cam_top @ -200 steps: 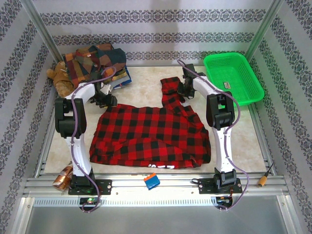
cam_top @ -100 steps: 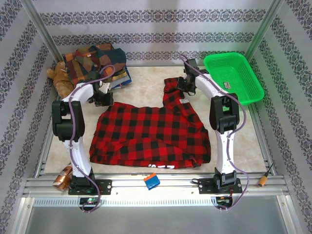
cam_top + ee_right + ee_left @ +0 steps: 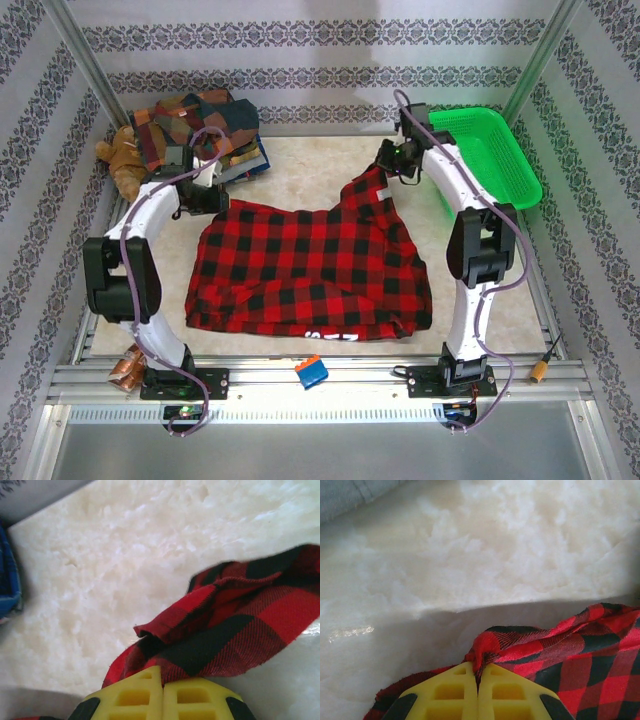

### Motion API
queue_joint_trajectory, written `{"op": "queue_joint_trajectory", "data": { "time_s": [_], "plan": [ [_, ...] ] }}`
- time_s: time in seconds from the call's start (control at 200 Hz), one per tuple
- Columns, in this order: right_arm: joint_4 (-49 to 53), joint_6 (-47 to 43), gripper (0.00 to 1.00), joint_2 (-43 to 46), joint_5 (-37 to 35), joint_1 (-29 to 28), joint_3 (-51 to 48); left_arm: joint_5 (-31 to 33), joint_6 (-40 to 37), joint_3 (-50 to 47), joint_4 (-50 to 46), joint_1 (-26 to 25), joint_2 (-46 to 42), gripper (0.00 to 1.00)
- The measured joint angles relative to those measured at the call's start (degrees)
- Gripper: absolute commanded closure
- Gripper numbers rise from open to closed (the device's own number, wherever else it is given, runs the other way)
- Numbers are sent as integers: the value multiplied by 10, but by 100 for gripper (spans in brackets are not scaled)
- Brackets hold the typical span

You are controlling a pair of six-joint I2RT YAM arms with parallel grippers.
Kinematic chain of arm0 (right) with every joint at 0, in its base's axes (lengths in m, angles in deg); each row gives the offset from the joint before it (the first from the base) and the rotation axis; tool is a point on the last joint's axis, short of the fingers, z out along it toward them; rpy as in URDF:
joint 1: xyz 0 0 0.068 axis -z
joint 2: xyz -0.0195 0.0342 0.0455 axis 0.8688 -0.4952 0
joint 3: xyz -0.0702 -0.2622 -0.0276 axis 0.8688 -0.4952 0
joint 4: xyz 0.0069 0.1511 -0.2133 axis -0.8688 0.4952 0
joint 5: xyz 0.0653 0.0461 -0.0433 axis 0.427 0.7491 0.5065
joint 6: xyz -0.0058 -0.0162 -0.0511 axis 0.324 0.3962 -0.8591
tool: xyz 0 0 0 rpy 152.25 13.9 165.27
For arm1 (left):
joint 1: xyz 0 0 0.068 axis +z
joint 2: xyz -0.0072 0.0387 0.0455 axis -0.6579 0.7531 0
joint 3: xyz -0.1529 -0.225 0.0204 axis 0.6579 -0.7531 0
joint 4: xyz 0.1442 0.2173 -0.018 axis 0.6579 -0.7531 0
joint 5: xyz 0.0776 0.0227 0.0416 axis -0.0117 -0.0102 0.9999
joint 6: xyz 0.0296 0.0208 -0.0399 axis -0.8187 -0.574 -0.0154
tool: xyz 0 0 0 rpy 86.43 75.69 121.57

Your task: Fold and stack the long sleeve shirts

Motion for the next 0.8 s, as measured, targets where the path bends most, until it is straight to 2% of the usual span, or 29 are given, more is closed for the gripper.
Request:
{"op": "queue_joint_trajectory", "data": {
  "time_s": [0.165,0.295,0.595,0.799],
  "plan": [
    [10,14,96,-1,9,14,1,-21,14,-20,23,0,-22,100],
    [2,16,87,-6,9,10,-27,-27,23,-45,37,0,-22,100],
    [-13,10,95,-27,-5,-7,-92,-24,25,-72,38,-1,-23,100],
    [-28,-12,94,23,-15,-8,-93,-8,28,-72,38,-4,-58,100]
  ]
}}
